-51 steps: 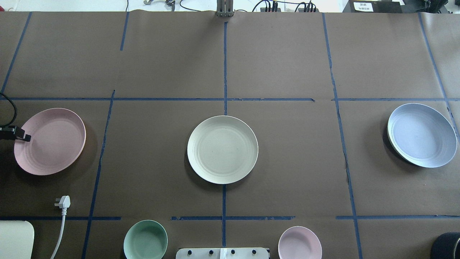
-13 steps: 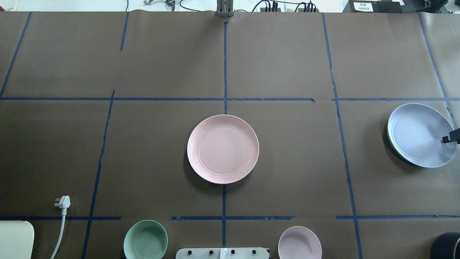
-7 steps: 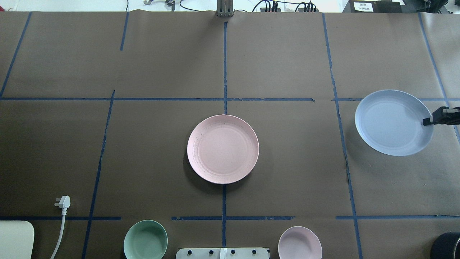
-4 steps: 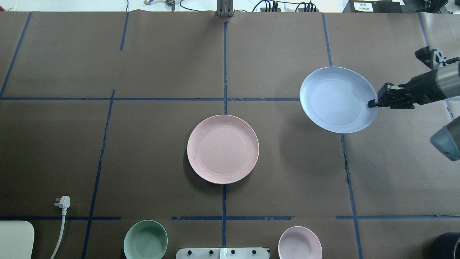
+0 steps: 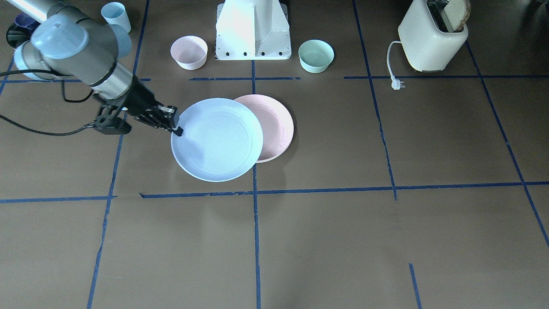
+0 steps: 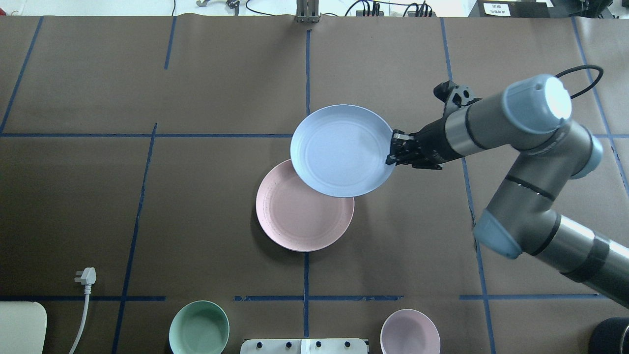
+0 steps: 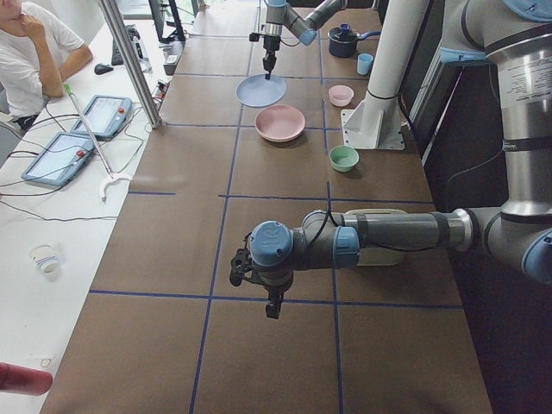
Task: Stack three plates with pink and blue
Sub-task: 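Lift the light blue plate with the right gripper and lower it onto the pink plate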
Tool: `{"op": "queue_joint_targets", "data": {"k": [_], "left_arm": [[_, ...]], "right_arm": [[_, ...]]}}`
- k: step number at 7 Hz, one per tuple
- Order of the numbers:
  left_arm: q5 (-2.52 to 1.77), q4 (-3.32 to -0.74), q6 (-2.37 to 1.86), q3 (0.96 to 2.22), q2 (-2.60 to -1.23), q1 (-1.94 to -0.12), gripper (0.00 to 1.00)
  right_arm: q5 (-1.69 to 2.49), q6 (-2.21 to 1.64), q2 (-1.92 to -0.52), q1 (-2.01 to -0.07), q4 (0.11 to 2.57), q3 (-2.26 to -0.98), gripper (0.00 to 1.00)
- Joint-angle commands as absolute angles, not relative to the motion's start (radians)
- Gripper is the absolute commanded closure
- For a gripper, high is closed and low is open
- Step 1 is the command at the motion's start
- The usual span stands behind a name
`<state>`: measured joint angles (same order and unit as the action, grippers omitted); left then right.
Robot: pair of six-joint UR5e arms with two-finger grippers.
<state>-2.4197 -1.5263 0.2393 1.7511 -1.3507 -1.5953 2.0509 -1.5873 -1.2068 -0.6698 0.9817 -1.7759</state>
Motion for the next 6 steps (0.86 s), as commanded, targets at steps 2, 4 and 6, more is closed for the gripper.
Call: {"op": "queue_joint_targets", "data": {"k": [2,4,6], "left_arm": [[-2.421,-1.526,0.239,1.747,-1.351,-1.595,0.0],[-2.421,-1.526,0.239,1.746,-1.351,-1.595,0.0],[-2.419,-1.526,0.239,1.746,-1.353,-1.595,0.0]], "right_arm": [[1.838,-1.634,-1.146,-0.471,1.055,-1.775,1.0],[1.83,-1.628,-1.155,-0.465,1.055,-1.772,0.44],[1.876,-1.588,-1.161,-0.515,1.093,-1.781,0.0]]}}
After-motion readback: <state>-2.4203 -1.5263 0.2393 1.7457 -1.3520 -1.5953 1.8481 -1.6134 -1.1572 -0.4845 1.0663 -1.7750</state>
